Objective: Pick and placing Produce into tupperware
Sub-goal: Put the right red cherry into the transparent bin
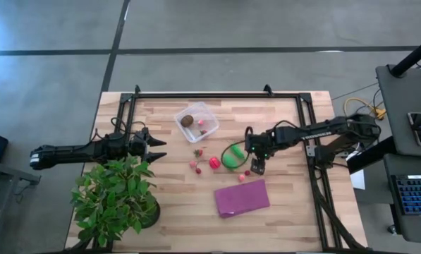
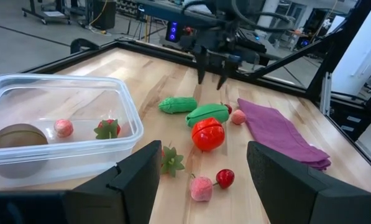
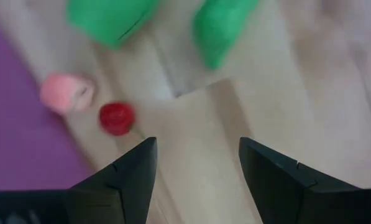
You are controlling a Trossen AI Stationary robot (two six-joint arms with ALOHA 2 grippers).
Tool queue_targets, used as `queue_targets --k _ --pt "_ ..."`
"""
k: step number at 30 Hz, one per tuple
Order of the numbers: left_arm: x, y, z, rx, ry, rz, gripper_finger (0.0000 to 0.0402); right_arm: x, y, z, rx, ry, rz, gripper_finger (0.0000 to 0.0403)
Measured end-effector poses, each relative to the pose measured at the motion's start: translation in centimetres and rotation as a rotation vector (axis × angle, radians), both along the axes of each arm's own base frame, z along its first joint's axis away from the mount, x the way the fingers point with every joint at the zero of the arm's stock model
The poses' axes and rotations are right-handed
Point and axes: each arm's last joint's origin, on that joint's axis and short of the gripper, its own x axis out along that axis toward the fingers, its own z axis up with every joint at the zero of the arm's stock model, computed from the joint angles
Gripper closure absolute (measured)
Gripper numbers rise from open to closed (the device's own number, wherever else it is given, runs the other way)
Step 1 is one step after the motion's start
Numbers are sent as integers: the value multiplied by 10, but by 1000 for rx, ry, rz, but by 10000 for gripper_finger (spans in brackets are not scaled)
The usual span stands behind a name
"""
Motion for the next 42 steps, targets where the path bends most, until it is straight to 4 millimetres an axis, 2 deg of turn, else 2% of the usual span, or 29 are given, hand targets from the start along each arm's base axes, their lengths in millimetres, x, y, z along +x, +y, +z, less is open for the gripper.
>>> queue_targets --k 4,7,15,23,33,42 --pt "0 0 0 0 0 0 178 4 23 -1 -88 -82 279 183" --pt "0 0 0 0 0 0 178 5 37 -3 -129 -126 396 183" --pt "0 0 0 0 2 0 178 8 42 -15 -116 -112 346 183" --pt "0 0 0 0 2 0 178 12 52 -22 -107 -113 391 183" --pt "0 0 0 0 2 0 178 20 58 -44 -125 -76 365 183" --pt "0 0 -1 0 4 0 178 21 56 -42 -185 -87 353 199"
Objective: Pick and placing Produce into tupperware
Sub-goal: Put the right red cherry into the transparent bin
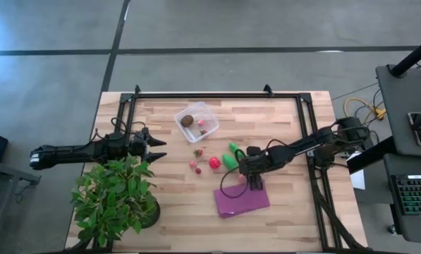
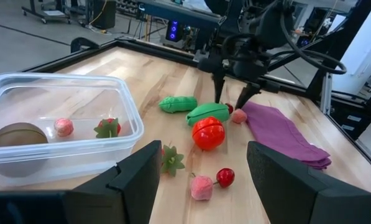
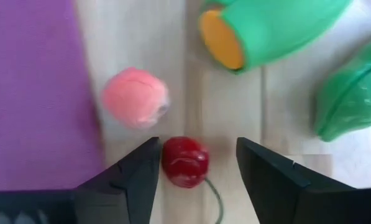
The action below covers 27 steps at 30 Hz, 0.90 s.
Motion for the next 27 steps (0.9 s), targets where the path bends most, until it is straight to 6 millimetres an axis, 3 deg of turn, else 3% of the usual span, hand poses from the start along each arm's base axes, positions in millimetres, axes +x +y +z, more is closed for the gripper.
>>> queue_targets --k 9,19,23,27 --pt "0 0 0 0 1 -1 178 0 1 -1 6 6 13 261" --pt "0 0 0 0 0 0 178 -4 0 2 22 29 -6 296" --pt "0 0 0 0 2 -1 178 -6 0 18 55 -25 -64 299" --pt "0 0 0 0 3 0 178 4 -3 50 69 -126 -95 298"
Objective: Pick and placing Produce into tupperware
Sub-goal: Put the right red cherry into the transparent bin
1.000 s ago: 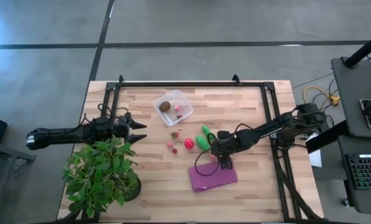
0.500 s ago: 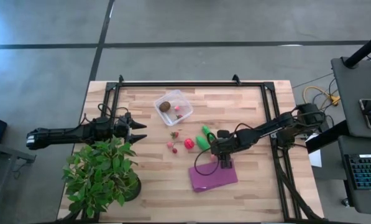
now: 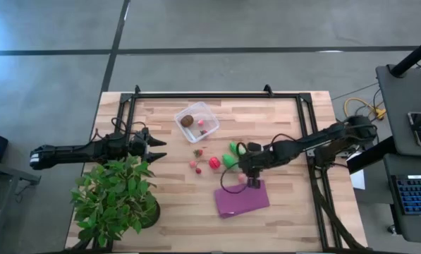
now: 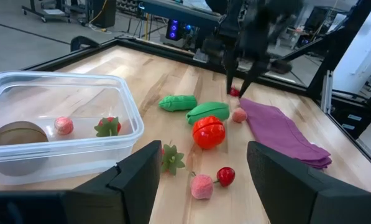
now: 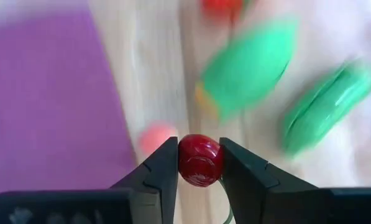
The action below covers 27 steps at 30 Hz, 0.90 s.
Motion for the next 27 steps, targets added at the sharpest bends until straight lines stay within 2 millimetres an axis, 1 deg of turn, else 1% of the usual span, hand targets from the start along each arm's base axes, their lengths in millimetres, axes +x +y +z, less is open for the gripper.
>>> queue_targets --k 4,7,9,12,15,18,20,22,23,27 --pt "0 0 0 0 0 0 178 24 -9 45 -62 -171 -46 300" --pt "0 0 0 0 0 0 178 49 -25 76 -85 -282 -83 299" --pt "0 0 0 0 -1 0 178 65 -43 87 -93 -308 -134 297" --pt "0 0 0 0 -1 0 178 90 -78 93 -84 -316 -218 296" --pt "0 0 0 0 -1 0 178 115 -115 86 -26 -308 -262 296" --pt "0 0 0 0 -1 0 178 136 -153 65 22 -237 -314 294" --pt "0 0 0 0 -1 0 178 147 -171 49 60 -179 -341 294" --pt "0 0 0 0 0 0 178 155 -182 39 82 -125 -355 295" --pt "0 0 0 0 -1 0 178 159 -185 38 86 -110 -358 295" --pt "0 0 0 0 0 0 178 175 -190 31 104 -34 -368 293"
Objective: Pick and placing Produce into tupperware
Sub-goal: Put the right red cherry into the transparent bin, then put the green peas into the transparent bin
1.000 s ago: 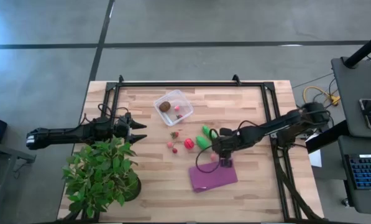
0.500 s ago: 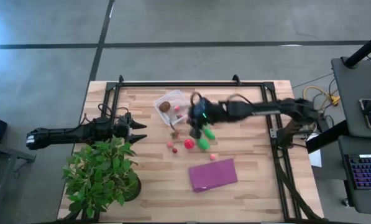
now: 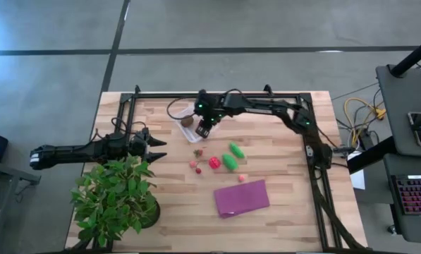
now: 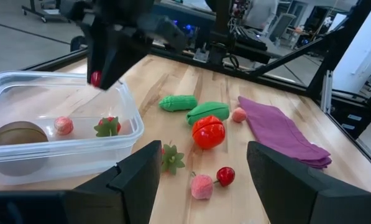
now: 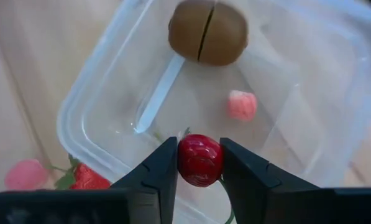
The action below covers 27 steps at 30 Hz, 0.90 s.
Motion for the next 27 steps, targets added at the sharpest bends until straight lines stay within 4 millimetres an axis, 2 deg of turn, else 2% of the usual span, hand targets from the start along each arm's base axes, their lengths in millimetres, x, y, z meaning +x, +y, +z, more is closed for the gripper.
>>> queue_targets --k 9,17,21,27 --pt "0 0 0 0 0 0 178 34 -21 -10 46 42 -25 274" --pt "0 0 0 0 2 0 178 35 -26 -10 45 82 -11 276" --pt "0 0 0 0 1 0 178 32 -23 1 29 79 19 264" --pt "0 0 0 0 0 0 178 28 -4 37 -34 15 111 222"
